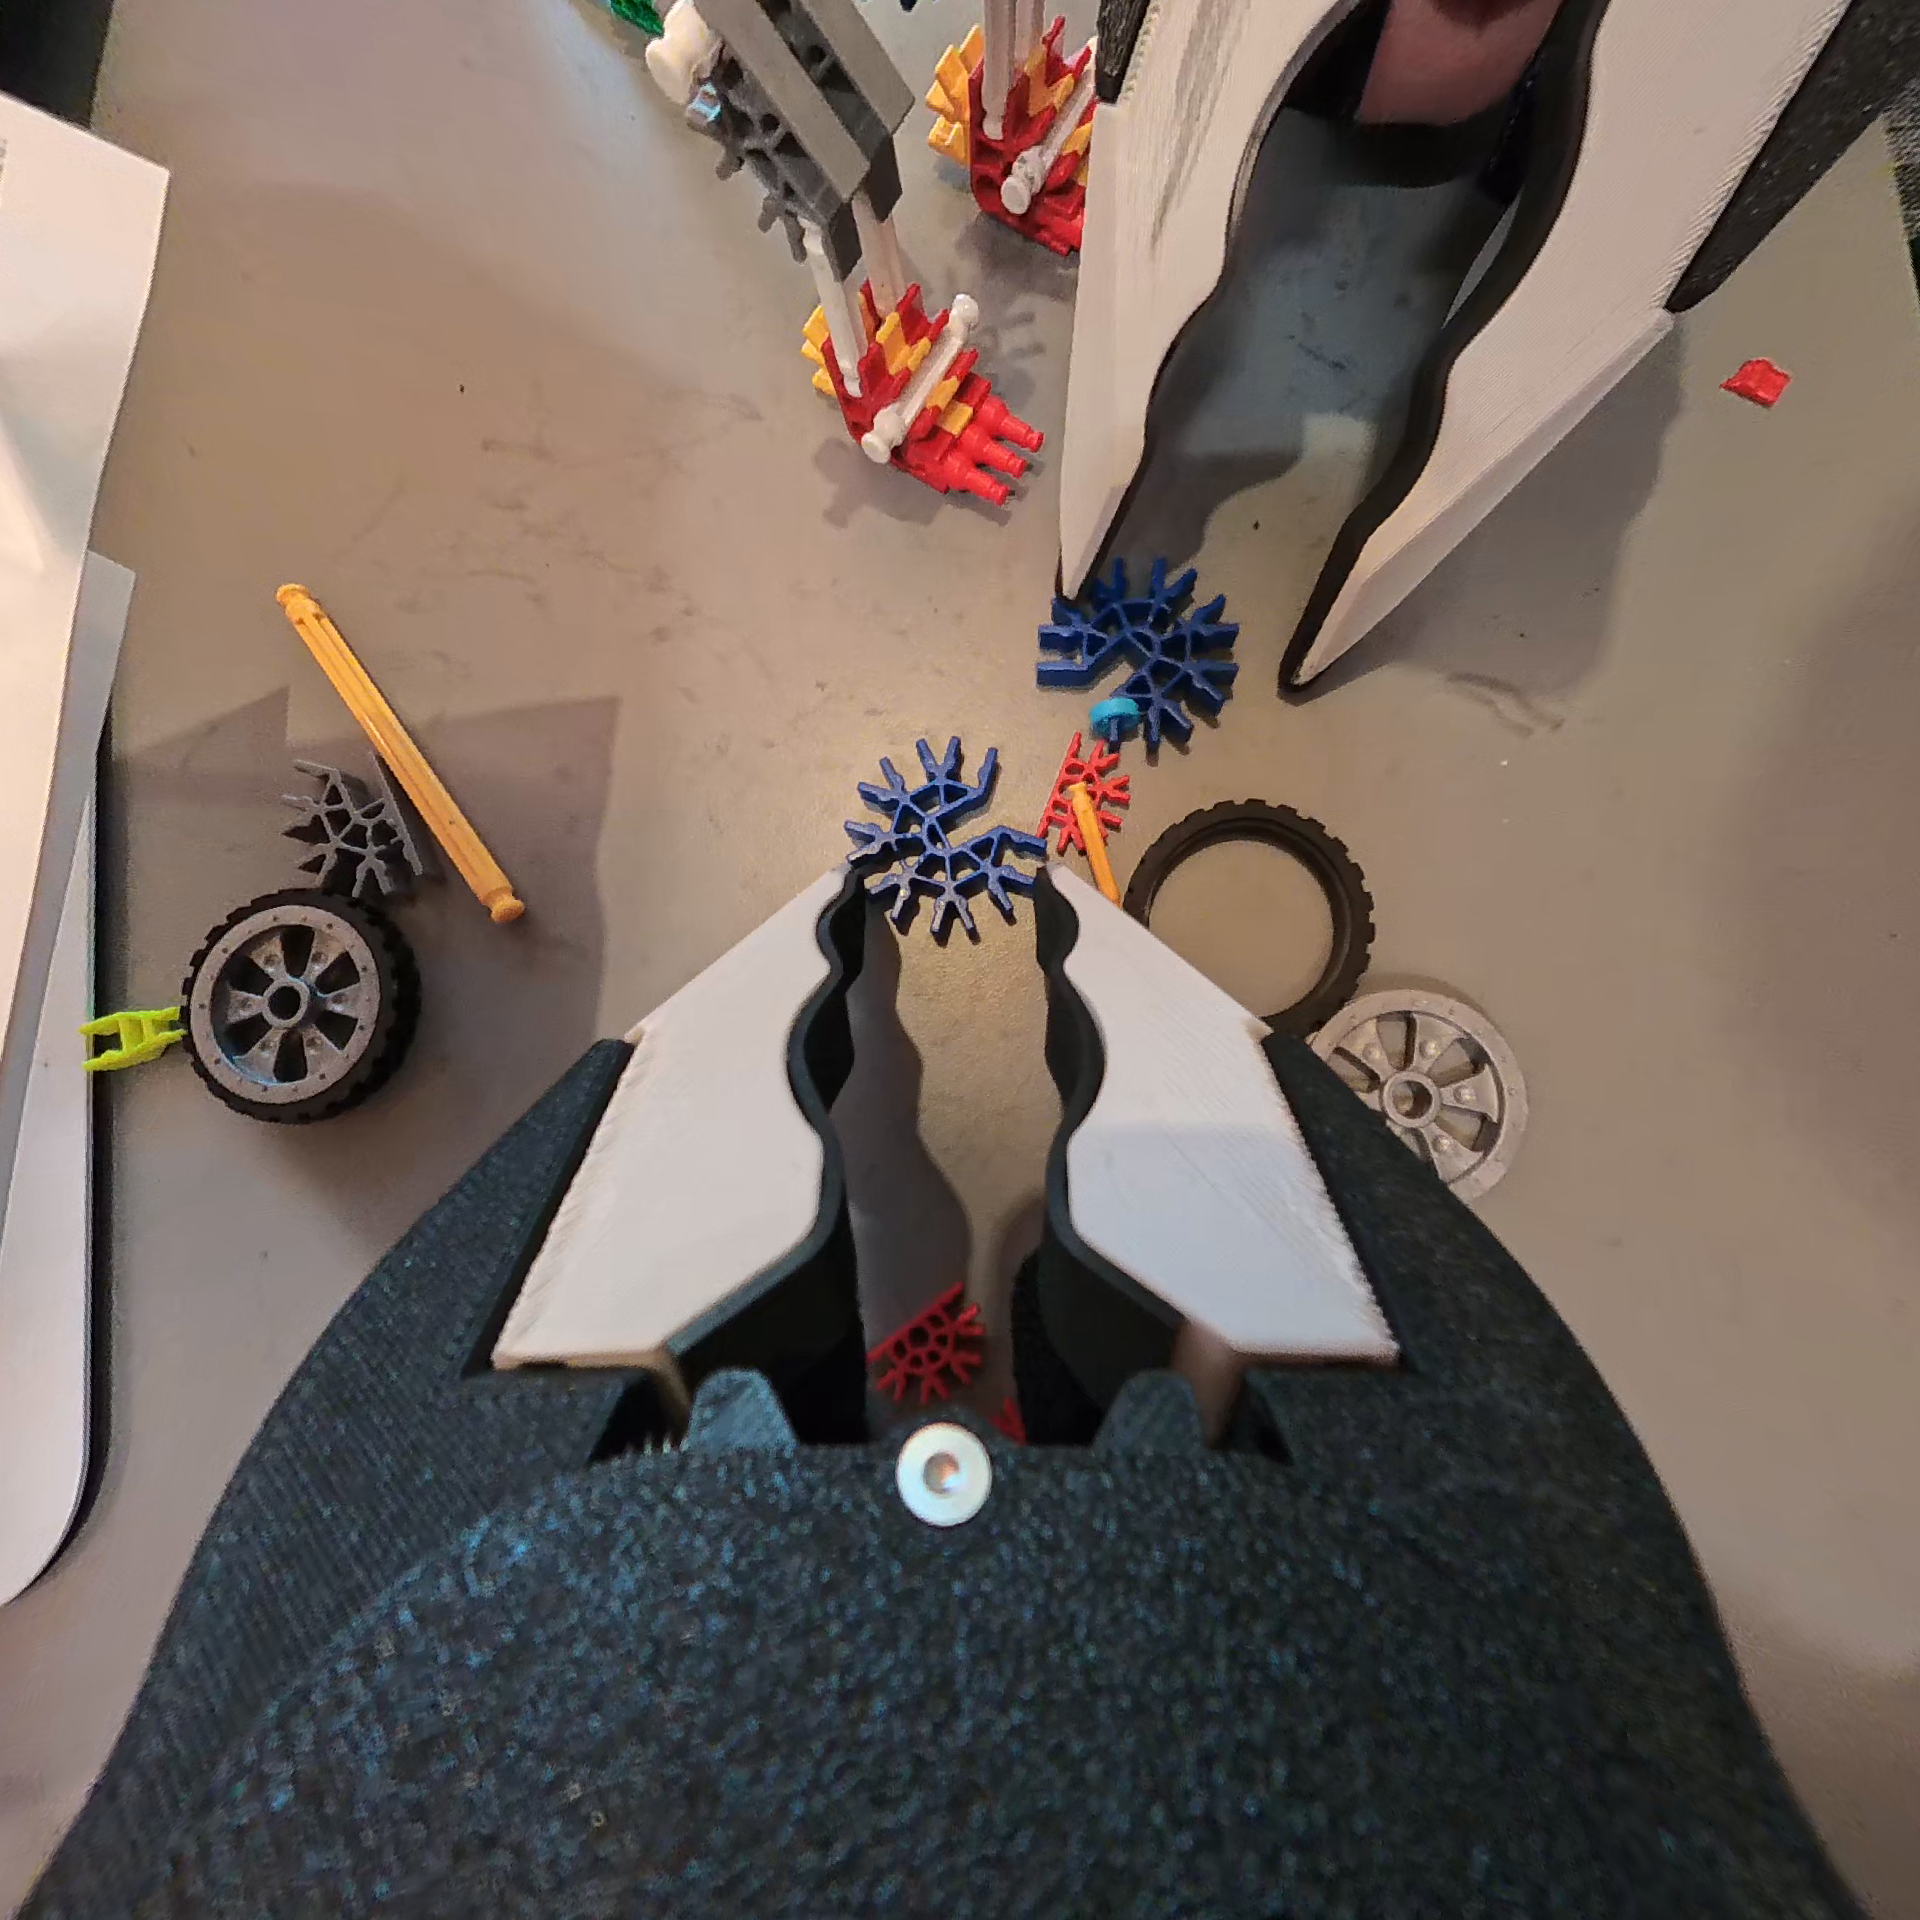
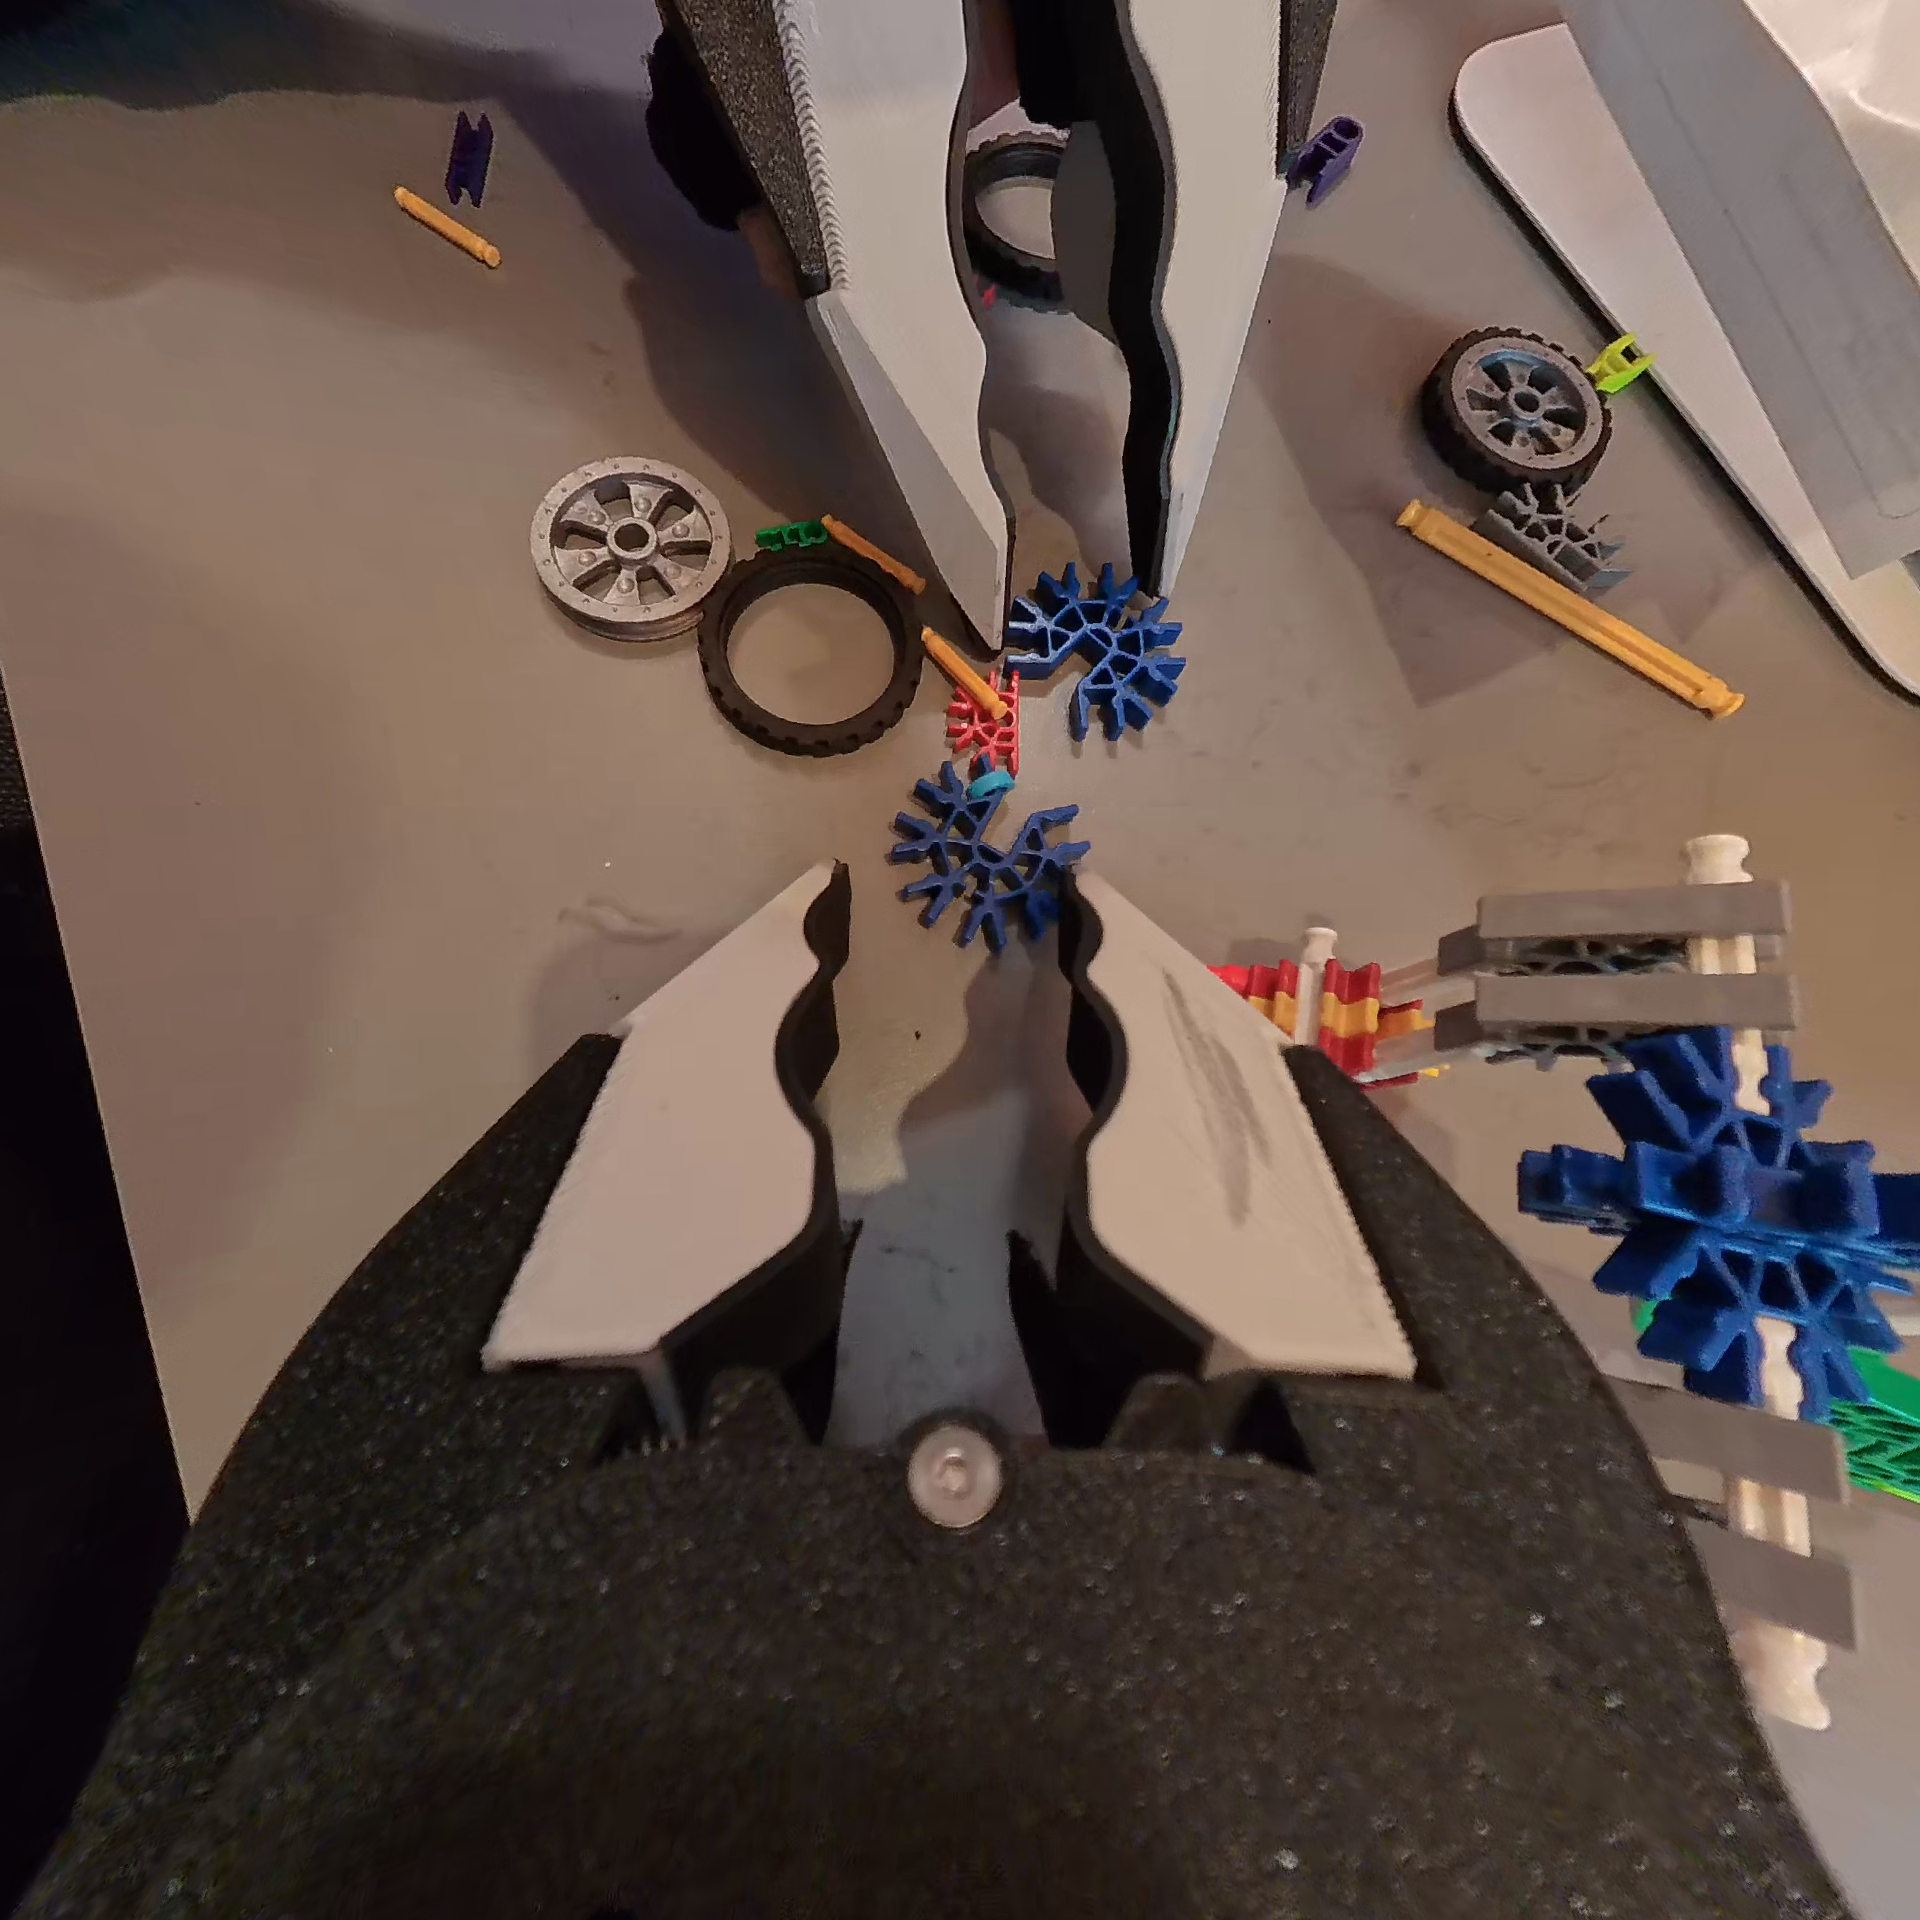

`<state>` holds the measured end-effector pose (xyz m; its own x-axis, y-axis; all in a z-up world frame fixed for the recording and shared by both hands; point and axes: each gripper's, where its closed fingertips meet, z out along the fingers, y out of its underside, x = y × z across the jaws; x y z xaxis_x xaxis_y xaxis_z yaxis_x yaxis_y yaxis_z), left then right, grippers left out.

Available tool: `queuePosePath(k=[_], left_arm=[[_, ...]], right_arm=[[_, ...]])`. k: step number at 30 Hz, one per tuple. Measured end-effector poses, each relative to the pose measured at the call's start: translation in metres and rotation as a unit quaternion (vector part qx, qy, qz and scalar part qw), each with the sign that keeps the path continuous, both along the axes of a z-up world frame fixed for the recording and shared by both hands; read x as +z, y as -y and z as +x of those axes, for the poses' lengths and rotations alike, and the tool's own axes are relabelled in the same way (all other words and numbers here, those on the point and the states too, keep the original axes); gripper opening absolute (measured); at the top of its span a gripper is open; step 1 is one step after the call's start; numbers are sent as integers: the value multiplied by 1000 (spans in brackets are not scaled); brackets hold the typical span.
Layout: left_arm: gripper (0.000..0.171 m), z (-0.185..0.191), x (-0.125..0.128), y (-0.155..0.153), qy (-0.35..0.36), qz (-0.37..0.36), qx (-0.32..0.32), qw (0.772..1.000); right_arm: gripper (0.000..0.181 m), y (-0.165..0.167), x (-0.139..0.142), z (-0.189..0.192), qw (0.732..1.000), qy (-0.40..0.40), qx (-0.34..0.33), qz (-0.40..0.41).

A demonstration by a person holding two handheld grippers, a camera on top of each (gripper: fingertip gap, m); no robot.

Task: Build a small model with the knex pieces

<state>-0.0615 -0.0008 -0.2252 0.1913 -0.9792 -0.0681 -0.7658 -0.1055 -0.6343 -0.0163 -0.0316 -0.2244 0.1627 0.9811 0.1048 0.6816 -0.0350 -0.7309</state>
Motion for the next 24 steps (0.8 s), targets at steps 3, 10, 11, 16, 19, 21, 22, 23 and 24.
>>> queuePosePath(k=[3,10,11,16,19,21,22,23,24], left_arm=[[32,0,0,0,-1,2,-1,1000],[32,1,0,0,-1,4,-2,1000],[32,2,0,1,-1,3,-2,1000],[32,2,0,1,-2,5,-3,1000],[32,2,1,1,-2,5,-3,1000],[32,2,0,1,-2,6,-3,1000],[32,2,0,1,-2,5,-3,1000],[32,2,0,1,-2,5,-3,1000],[32,2,0,1,-2,5,-3,1000]], right_arm=[[33,0,0,0,1000,0,1,2],[30,-1,0,0,1000,0,2,7],[30,-1,0,0,1000,0,2,7],[30,-1,0,0,1000,0,4,7],[30,-1,0,0,1000,-1,5,6],[30,-1,0,0,1000,-1,7,6],[30,-1,0,0,1000,-1,7,5],[30,-1,0,0,1000,-1,7,4],[30,-1,0,0,1000,-2,8,4]])
